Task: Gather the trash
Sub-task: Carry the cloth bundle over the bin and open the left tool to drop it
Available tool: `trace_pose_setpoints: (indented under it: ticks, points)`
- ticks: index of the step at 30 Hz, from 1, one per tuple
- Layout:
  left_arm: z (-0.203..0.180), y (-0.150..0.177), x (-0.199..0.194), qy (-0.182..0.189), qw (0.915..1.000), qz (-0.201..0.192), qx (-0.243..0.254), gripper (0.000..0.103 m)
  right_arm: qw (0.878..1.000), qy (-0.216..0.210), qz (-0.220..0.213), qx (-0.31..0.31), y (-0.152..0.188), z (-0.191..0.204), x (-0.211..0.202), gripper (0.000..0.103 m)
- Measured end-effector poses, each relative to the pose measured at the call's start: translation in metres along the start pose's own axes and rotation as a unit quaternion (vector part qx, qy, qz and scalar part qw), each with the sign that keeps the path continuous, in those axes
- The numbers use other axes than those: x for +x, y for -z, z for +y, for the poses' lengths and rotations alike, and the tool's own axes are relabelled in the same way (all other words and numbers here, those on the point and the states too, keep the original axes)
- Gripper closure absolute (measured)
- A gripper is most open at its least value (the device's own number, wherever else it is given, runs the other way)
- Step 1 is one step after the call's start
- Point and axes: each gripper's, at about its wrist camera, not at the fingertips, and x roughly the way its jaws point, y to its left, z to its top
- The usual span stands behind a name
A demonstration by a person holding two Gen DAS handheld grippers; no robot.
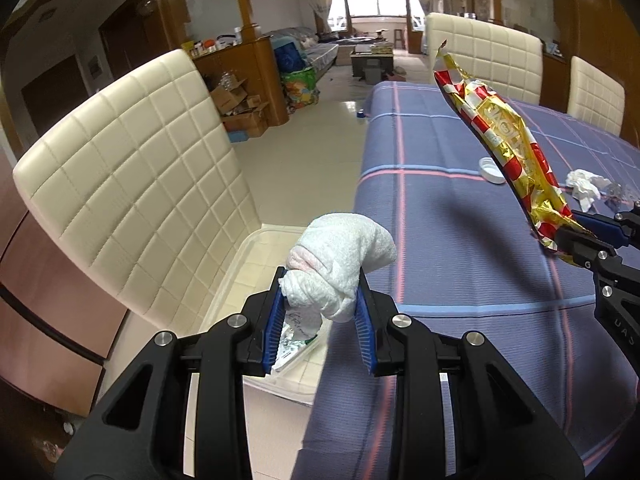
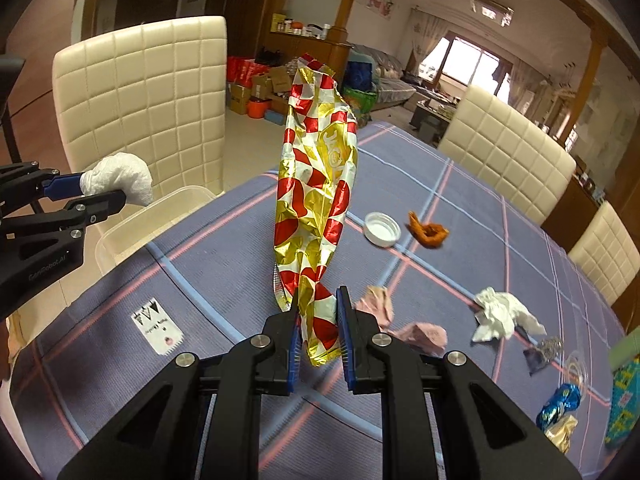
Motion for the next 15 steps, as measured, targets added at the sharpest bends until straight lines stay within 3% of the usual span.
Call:
trace_pose_setpoints:
  ticks: [11, 12, 13, 15]
  points:
    - [0.034, 0.008, 0.012, -0.031, 0.999, 0.005, -0.033, 0.064, 0.999, -0.013, -0.007, -0.036, -0.02, 0.031, 0.013, 0.087]
    - [0.035, 0.008, 0.013, -0.037, 0.9988, 0.004, -0.034, 0.052, 0.999, -0.014, -0.005, -0.037, -0.022, 0.033, 0.015, 0.087]
    - [0.038, 0.008, 0.013, -0.044, 0.9983, 0.0, -0.038, 0.031, 0.999, -0.015, -0.004, -0.037, -0.022, 0.035, 0.017, 0.087]
    - [0.041, 0.009, 0.012, -0.045, 0.998, -0.009, -0.044, 0.012, 0.999, -0.018, -0.002, -0.038, -0.023, 0.037, 0.02, 0.087]
